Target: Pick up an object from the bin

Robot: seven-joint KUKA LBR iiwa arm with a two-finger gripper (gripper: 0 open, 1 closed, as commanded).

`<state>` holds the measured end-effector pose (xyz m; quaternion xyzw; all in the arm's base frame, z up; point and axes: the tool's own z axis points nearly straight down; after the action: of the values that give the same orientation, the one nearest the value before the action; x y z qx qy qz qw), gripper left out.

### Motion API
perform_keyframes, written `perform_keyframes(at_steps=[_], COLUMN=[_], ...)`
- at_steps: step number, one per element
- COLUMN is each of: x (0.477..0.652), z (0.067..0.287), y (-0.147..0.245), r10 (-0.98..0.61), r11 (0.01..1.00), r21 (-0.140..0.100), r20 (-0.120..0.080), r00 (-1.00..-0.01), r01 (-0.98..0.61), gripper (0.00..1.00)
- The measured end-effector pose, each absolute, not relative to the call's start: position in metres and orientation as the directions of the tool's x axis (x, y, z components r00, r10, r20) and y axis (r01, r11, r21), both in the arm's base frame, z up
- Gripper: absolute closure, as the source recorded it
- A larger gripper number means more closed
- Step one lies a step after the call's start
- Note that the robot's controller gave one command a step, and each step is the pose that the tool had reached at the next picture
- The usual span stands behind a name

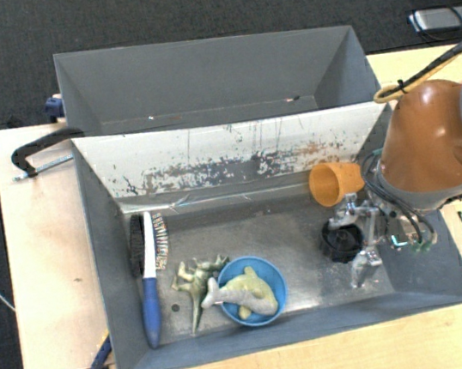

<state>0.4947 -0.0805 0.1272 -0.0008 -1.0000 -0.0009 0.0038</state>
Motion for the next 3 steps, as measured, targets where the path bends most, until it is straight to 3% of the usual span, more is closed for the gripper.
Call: perform_keyframes(at_steps=[1, 2, 3], x=[0.499, 0.508, 0.515], z=[0.075, 0.075, 0.075], y=[-0.085, -0.103, -0.078], r10=[0.045, 0.522, 0.908], r11=[0.999, 0.853, 0.419], r21=[0.001, 0.008, 0.016], r20=[-0.02, -0.016, -0.012], r00=[-0.999, -0.853, -0.419], r01=[0.045, 0.522, 0.908], gripper=[0.0, 0.0, 0.0])
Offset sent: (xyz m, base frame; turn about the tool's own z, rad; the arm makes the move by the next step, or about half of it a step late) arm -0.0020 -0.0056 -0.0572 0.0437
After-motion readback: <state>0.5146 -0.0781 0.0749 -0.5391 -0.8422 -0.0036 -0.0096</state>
